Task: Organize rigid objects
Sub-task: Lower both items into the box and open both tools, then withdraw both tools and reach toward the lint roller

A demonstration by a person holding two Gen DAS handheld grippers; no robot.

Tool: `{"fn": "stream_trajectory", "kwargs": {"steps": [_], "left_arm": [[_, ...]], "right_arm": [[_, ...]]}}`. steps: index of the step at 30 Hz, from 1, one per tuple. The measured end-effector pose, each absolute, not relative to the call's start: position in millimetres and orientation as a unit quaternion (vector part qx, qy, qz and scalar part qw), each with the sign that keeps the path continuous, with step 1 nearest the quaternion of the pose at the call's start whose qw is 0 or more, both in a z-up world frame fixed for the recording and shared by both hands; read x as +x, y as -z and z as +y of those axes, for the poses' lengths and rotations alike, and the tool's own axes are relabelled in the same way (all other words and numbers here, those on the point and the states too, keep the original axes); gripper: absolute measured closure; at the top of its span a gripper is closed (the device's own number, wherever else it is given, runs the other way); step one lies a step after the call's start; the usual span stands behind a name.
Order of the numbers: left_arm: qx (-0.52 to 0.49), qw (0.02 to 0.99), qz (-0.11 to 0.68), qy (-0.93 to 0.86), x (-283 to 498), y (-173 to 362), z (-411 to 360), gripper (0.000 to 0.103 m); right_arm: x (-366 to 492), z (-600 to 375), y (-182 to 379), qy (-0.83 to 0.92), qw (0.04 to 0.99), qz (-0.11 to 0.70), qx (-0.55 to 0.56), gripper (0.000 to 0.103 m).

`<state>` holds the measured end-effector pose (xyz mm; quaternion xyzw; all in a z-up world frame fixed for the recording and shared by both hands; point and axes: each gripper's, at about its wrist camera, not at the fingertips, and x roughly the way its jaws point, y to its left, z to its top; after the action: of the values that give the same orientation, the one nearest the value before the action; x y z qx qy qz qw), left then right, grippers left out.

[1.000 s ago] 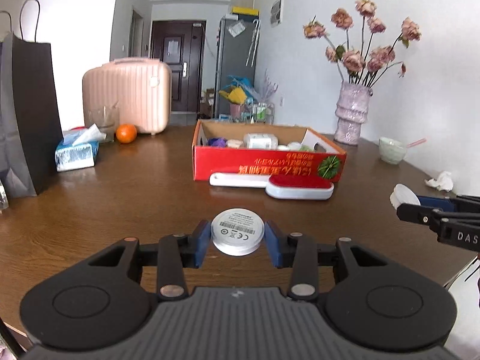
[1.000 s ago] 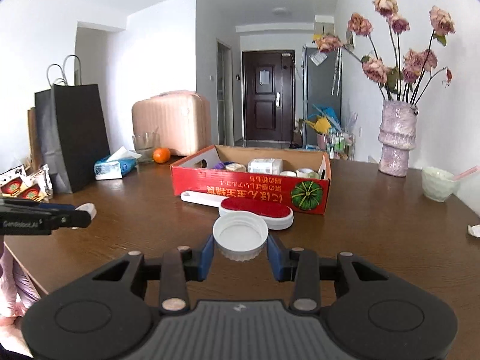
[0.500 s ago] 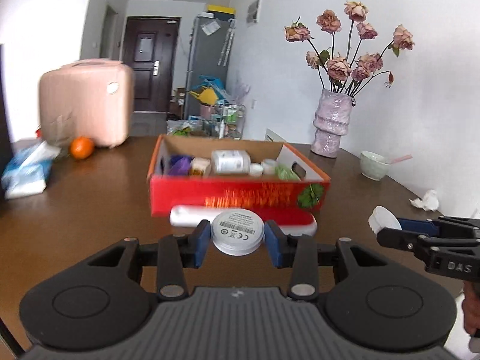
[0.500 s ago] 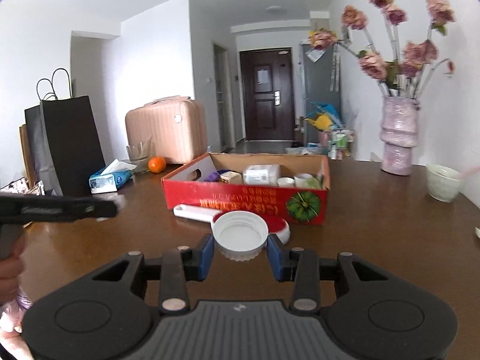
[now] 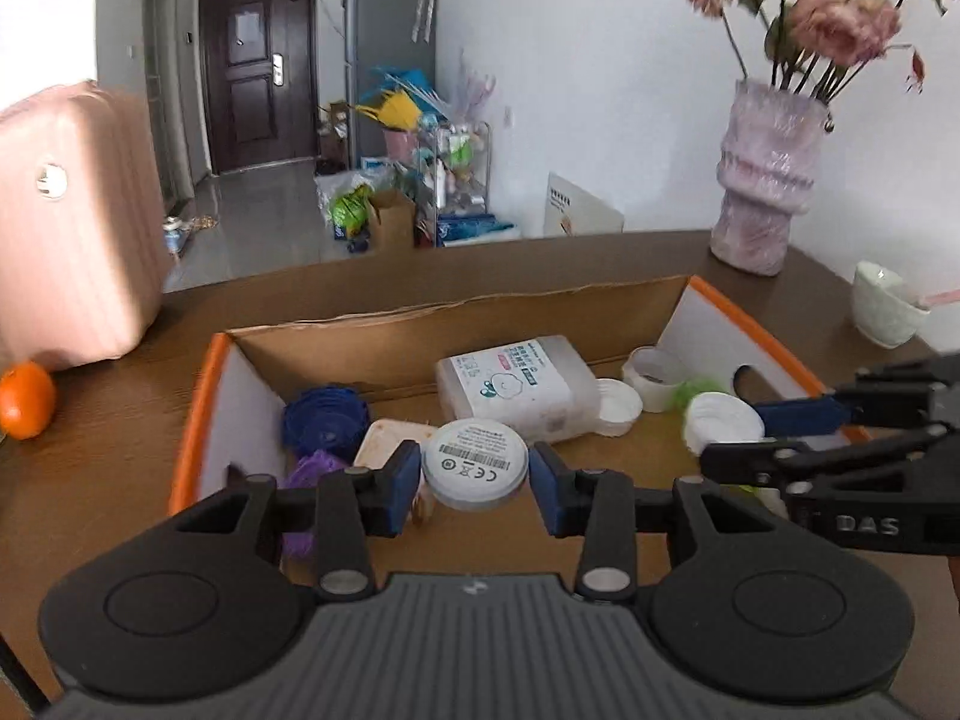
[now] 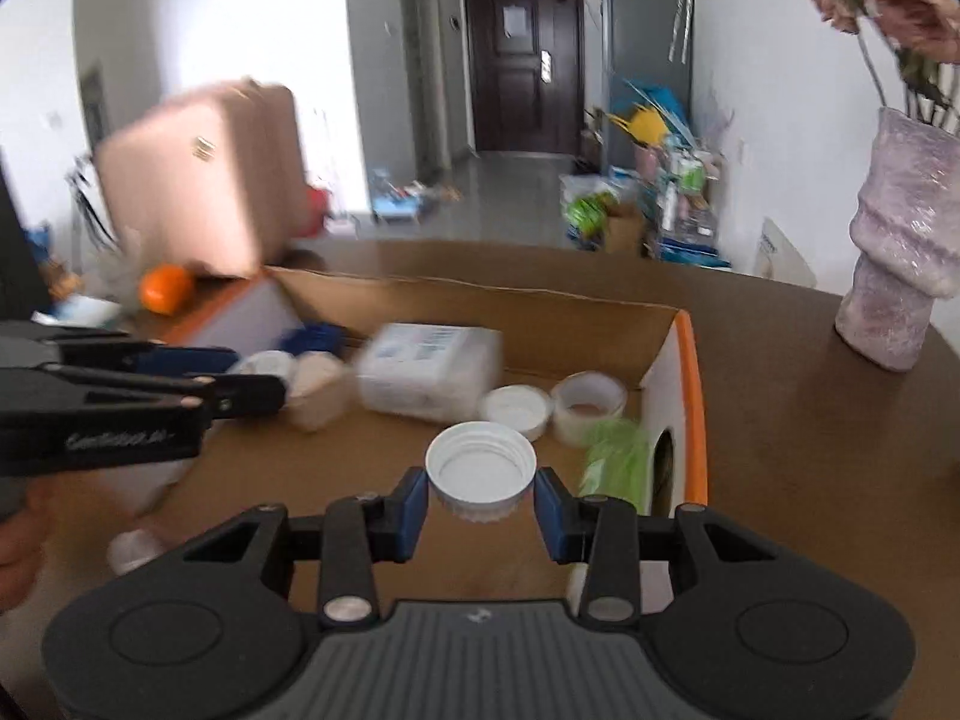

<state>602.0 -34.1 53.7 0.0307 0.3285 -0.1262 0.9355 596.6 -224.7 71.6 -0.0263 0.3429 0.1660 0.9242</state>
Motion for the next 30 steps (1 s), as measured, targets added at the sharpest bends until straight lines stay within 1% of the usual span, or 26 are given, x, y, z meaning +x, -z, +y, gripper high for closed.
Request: {"fn": "stream_trajectory", "kwargs": {"steps": [3, 5, 6, 7, 9, 11, 19, 23, 28, 30], "left_arm": [[0.028, 0.930, 0.342, 0.134, 620, -45, -32, 0.062], [0.030, 0.925, 0.350, 0.142, 622, -42, -30, 0.055], [0.029, 0.925, 0.350, 0.147, 622, -42, -28, 0.050], [0.027, 0.926, 0.347, 0.149, 622, -43, -27, 0.049], [0.027, 0.927, 0.346, 0.145, 622, -45, -22, 0.047], [0.022, 0.927, 0.348, 0.139, 621, -50, -16, 0.043], [0.013, 0.935, 0.336, 0.113, 596, -83, 0, 0.040], [0.016, 0.944, 0.313, 0.106, 561, -111, 5, 0.040], [0.016, 0.953, 0.285, 0.096, 507, -145, 9, 0.037], [0.007, 0.956, 0.278, 0.093, 482, -154, 13, 0.037]], "right_arm": [[627, -215, -61, -0.168, 0.913, 0.367, -0.054, 0.065], [638, -208, -55, -0.157, 0.911, 0.372, -0.081, 0.063], [643, -206, -53, -0.153, 0.910, 0.374, -0.089, 0.054], [645, -207, -53, -0.145, 0.912, 0.373, -0.089, 0.046], [647, -211, -55, -0.148, 0.915, 0.367, -0.073, 0.041], [649, -215, -60, -0.155, 0.915, 0.369, -0.055, 0.041], [628, -220, -96, -0.152, 0.921, 0.354, -0.051, 0.040], [602, -224, -119, -0.153, 0.926, 0.343, -0.048, 0.036], [555, -232, -152, -0.152, 0.934, 0.318, -0.053, 0.035], [530, -236, -163, -0.152, 0.939, 0.305, -0.044, 0.032]]}}
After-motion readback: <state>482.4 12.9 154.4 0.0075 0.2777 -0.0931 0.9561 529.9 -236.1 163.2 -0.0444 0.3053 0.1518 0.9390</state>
